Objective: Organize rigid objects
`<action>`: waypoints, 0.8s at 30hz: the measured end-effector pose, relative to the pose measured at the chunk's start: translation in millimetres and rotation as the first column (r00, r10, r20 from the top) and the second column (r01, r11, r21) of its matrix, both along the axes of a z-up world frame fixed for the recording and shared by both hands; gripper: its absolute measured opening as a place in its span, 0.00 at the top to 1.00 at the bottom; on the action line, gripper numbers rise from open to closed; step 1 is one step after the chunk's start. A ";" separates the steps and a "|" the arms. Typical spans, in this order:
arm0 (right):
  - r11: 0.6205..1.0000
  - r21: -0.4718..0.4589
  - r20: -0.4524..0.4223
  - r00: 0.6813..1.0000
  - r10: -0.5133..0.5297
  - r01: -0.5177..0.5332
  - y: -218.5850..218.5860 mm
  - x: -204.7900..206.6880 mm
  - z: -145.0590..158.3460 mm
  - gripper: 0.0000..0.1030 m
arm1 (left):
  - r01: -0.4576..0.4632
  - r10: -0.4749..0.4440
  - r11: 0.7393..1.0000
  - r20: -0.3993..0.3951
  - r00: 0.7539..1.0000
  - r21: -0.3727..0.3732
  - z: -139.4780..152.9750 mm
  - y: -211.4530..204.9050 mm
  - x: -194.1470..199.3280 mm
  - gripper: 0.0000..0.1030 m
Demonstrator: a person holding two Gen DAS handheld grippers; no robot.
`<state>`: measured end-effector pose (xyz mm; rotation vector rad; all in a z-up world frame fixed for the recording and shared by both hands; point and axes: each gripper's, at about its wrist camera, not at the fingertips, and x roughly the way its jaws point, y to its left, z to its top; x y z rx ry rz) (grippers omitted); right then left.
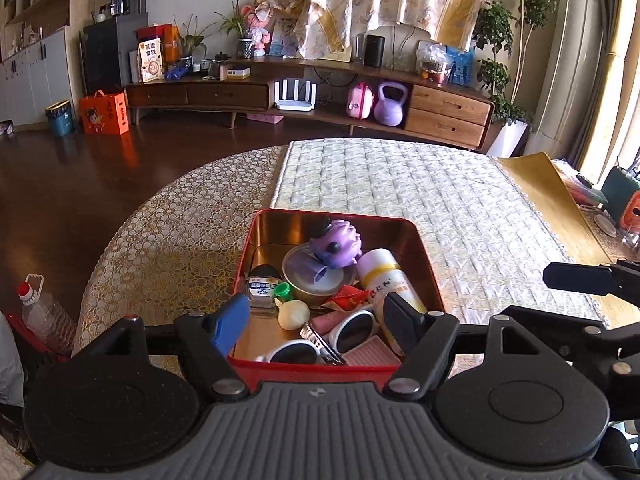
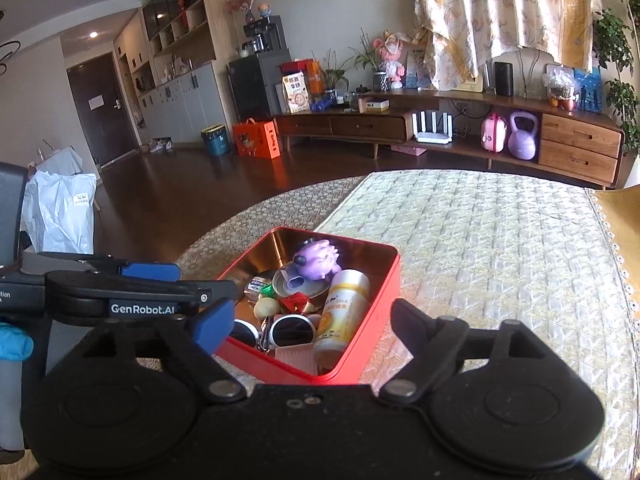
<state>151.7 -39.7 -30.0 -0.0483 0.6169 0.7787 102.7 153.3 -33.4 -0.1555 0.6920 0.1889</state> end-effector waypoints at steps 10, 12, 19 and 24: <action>0.996 0.074 0.033 0.998 -0.057 0.055 -27.2 -18.0 3.1 0.00 | 0.021 -0.021 0.999 0.025 0.999 -0.024 5.9 -17.5 -21.8 0.15; 0.994 0.084 0.034 0.997 -0.069 0.066 -31.9 -23.2 0.6 0.00 | 0.019 -0.019 1.000 0.019 1.000 -0.021 5.9 -21.4 -24.8 0.15; 0.992 0.088 0.041 0.995 -0.094 0.090 -44.6 -34.2 -5.7 0.00 | 0.030 -0.030 0.999 0.017 0.999 -0.015 3.7 -35.2 -34.4 0.01; 0.992 0.091 0.049 0.994 -0.098 0.093 -49.9 -38.4 -7.2 0.00 | 0.021 -0.021 1.000 0.010 1.000 -0.007 2.7 -43.0 -39.9 0.01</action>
